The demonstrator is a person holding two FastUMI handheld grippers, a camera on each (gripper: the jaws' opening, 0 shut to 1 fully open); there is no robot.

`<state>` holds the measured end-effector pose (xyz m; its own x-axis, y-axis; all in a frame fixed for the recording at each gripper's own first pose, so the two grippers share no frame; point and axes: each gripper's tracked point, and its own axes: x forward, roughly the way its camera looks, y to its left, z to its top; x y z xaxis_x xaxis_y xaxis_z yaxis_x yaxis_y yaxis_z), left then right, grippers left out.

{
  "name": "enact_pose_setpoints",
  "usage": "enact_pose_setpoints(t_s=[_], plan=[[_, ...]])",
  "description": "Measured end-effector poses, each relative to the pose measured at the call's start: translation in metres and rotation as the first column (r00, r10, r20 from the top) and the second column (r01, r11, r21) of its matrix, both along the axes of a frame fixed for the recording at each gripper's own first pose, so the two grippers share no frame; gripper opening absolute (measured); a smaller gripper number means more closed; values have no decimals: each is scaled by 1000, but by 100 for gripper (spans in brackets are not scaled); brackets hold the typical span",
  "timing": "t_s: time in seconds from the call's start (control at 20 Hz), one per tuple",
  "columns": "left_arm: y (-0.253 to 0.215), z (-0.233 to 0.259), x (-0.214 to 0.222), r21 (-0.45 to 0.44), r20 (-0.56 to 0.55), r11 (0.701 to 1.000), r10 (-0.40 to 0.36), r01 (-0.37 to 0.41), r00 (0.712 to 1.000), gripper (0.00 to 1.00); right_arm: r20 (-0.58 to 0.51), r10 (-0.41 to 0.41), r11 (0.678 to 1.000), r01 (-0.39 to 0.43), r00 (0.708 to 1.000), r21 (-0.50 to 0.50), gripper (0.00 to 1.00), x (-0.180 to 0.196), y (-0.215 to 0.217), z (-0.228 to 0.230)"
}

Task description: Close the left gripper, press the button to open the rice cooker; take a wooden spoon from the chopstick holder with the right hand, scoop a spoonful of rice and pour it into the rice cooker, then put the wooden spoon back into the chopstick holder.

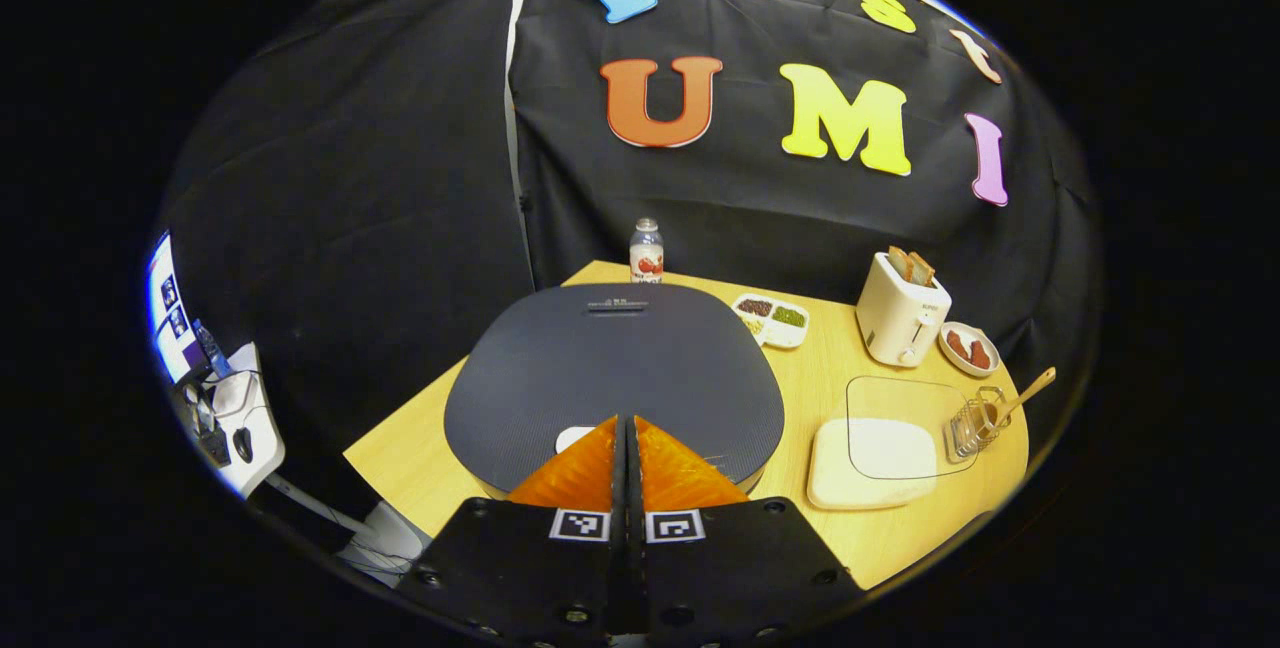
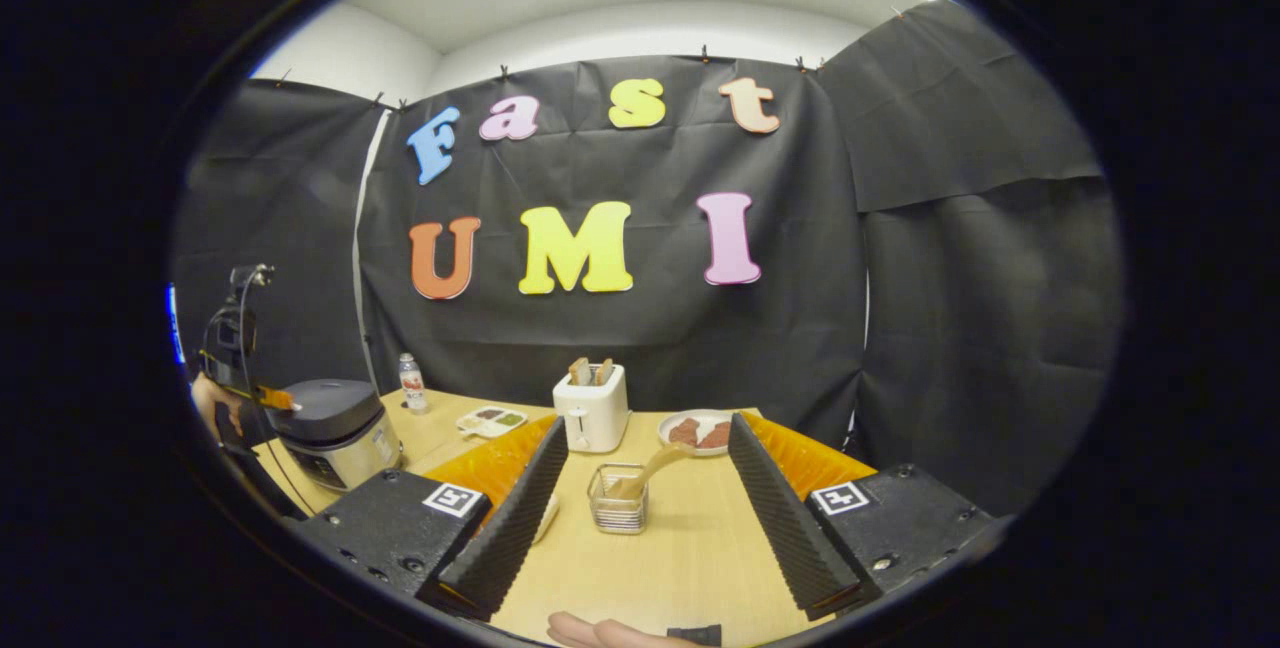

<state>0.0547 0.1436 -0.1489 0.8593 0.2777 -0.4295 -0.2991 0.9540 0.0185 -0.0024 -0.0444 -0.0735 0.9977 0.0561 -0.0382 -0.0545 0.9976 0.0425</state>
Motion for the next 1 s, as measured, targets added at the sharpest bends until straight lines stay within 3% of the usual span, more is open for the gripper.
enact_pose_setpoints(t_s=[0.15,0.3,0.35,0.55,0.6,1.0], plan=[[0,58,-4,51,136,998,20,-27,991,0,3,-22,999,22,1000,-32,100,-1,-2,-6],[-26,82,-16,28,187,999,-27,23,982,0,-11,-2,999,2,1000,-33,100,-2,6,-14],[-29,88,-18,40,212,999,-40,33,977,6,-16,4,999,-4,1000,-32,100,-1,8,-15],[-54,104,-43,85,288,995,-81,58,954,84,-28,-3,999,2,1000,-32,100,5,13,-25],[-58,105,-49,88,299,994,-81,57,951,98,-33,-3,1000,2,999,-26,100,8,14,-29],[-95,114,-94,120,393,987,-146,106,908,96,-95,55,997,-50,994,57,100,54,37,-75]])
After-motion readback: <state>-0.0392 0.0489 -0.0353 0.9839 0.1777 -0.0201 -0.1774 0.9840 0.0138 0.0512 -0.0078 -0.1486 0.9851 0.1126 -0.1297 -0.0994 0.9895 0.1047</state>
